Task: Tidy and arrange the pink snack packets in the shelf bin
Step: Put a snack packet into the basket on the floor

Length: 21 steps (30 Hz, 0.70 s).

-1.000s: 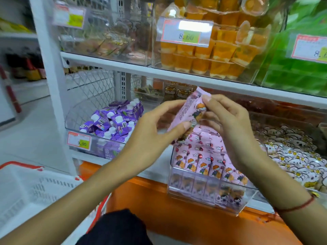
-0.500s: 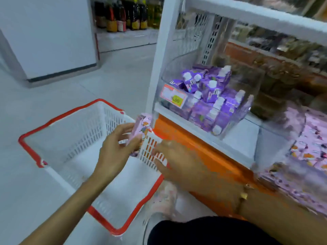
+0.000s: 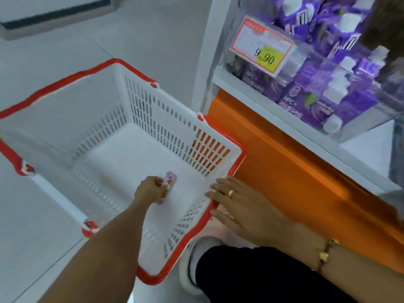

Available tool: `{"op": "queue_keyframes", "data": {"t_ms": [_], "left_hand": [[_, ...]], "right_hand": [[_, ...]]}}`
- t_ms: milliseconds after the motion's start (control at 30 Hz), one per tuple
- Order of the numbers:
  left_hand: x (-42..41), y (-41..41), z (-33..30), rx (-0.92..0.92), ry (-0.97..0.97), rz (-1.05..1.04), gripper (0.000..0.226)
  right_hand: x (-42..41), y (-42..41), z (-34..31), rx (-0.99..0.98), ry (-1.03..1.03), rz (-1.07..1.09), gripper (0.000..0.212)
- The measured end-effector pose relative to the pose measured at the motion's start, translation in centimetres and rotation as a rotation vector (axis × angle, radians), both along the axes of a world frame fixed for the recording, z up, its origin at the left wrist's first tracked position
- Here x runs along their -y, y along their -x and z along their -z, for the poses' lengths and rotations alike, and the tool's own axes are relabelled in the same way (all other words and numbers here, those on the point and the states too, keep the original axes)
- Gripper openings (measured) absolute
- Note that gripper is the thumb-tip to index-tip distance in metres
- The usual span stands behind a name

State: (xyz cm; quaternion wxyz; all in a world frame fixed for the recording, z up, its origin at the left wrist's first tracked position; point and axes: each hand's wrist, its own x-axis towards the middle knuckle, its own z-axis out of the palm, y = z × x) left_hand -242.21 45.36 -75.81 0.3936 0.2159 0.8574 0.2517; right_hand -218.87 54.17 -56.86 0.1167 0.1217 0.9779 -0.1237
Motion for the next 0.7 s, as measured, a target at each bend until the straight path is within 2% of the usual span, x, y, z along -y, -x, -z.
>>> {"op": "queue_keyframes", "data": {"t_ms": [100,167,233,300,400,567,700], "left_hand": [[0.2,-0.2,-0.1,-0.164,0.134,0.141,0.024],[-0.3,0.1,-1.8,-0.210,0.205,0.213,0.038],[-1.5,0.7,-5.2,-0.216,0.182,0.272,0.044],[-2.8,0.8,-10.0,-0.232,0.043,0.331,0.040],[-3.7,-0.8,-18.4,-0.286,-0.272,0.436,0.030],[-4.5,-8.2,-34.2,-0.333,-0.788,0.620,0.016],[-6.5,-15.2,-42.8,-0.358,-1.022,0.746,0.016]], "right_hand": [[0.0,0.1,0.1,0.032,-0.023,-0.008,0.059],[-0.1,0.3,-0.4,0.070,-0.049,-0.027,0.055],[-0.1,0.5,-1.7,0.110,-0.050,-0.041,0.052],[0.0,0.3,-4.4,0.084,-0.053,-0.024,0.050],[0.6,-1.7,-10.8,-0.062,-0.102,-0.013,0.037],[1.4,-9.3,-20.6,-0.249,-0.265,0.063,0.022],[0.8,-15.6,-24.2,-0.344,-0.369,0.213,0.021]]}}
